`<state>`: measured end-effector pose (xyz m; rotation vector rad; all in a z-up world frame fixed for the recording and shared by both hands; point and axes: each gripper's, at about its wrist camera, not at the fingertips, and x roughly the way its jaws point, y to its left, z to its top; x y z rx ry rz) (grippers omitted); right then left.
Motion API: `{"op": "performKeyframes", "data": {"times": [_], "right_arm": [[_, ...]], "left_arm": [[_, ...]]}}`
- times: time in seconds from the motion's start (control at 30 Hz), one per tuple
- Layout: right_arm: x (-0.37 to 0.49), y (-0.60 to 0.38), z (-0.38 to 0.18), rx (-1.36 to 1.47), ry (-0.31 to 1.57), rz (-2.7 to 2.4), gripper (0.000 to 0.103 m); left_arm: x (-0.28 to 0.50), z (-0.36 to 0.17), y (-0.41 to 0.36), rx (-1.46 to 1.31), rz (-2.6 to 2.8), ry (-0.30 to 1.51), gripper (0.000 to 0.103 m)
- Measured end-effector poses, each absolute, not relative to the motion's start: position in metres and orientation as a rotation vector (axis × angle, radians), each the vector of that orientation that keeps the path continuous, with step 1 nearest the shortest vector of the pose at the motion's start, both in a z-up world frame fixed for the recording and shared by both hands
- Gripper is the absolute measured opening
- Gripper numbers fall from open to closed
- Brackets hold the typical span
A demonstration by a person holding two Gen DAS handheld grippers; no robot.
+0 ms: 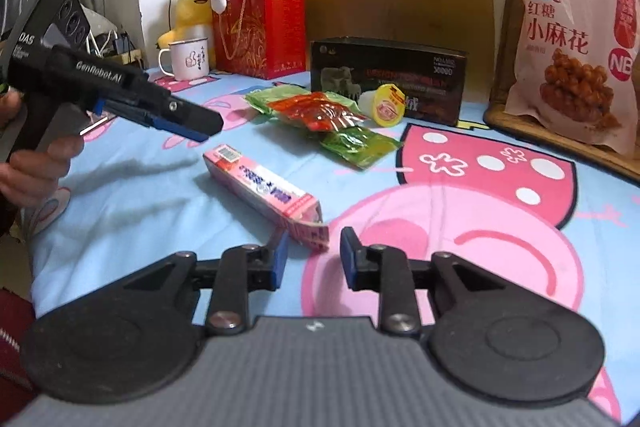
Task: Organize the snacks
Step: 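Grasp the pink candy box with the left tool, then drop the pink candy box into the black tin box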
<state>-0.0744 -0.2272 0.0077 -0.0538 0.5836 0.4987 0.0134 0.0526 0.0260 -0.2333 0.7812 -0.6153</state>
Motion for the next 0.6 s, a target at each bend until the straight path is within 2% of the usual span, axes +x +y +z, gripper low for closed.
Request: {"op": "performKeyframes", "data": {"times": [0.1, 0.3, 0.37, 0.43, 0.6], "right_arm": [[-0.077, -0.229, 0.008, -0.022, 0.607, 0.519, 0.031], [-0.06, -0.214, 0.007, -0.049, 0.597, 0.547, 0.031], [-0.052, -0.207, 0.005, -0.068, 0.588, 0.544, 0.031], [-0.046, -0.202, 0.008, -0.092, 0.583, 0.53, 0.026], [-0.025, -0.212, 0.042, -0.083, 0.459, 0.535, 0.026]], "left_arm": [[0.013, 0.022, 0.048, -0.226, -0.632, 0.795, 0.06], [0.015, 0.008, 0.037, -0.211, -0.654, 0.831, 0.05], [0.014, 0.01, 0.035, -0.192, -0.637, 0.823, 0.05], [0.017, 0.015, 0.037, -0.2, -0.617, 0.825, 0.05], [0.038, 0.052, 0.04, -0.204, -0.63, 0.729, 0.05]]}}
